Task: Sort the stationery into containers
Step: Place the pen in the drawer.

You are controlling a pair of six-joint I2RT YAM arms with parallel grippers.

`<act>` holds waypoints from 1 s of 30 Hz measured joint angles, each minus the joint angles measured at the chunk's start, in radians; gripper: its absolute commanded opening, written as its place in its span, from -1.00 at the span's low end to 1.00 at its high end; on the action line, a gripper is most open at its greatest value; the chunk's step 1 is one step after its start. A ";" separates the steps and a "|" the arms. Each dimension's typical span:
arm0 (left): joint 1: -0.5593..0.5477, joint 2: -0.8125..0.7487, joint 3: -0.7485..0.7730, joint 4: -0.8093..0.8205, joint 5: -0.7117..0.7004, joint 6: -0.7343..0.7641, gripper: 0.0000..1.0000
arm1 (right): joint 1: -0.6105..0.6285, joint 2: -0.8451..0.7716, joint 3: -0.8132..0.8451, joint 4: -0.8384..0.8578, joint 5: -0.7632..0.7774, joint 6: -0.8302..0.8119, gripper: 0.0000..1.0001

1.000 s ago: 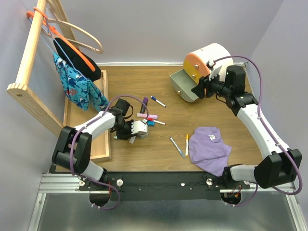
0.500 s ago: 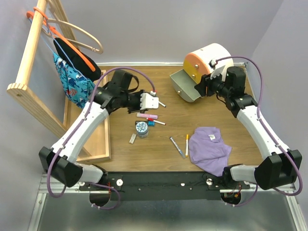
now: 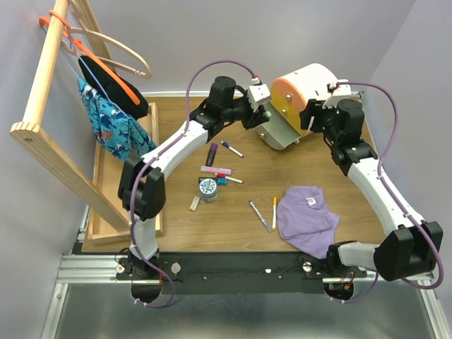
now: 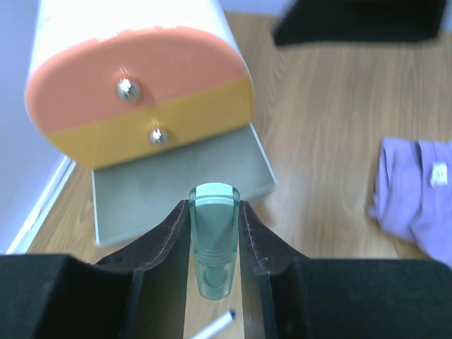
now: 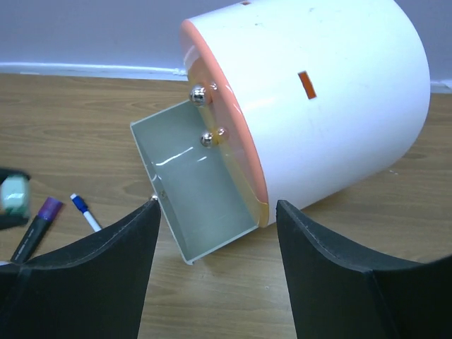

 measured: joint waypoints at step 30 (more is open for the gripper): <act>-0.013 0.518 0.316 0.438 -0.143 -0.384 0.25 | -0.055 -0.005 -0.038 -0.003 0.035 0.011 0.49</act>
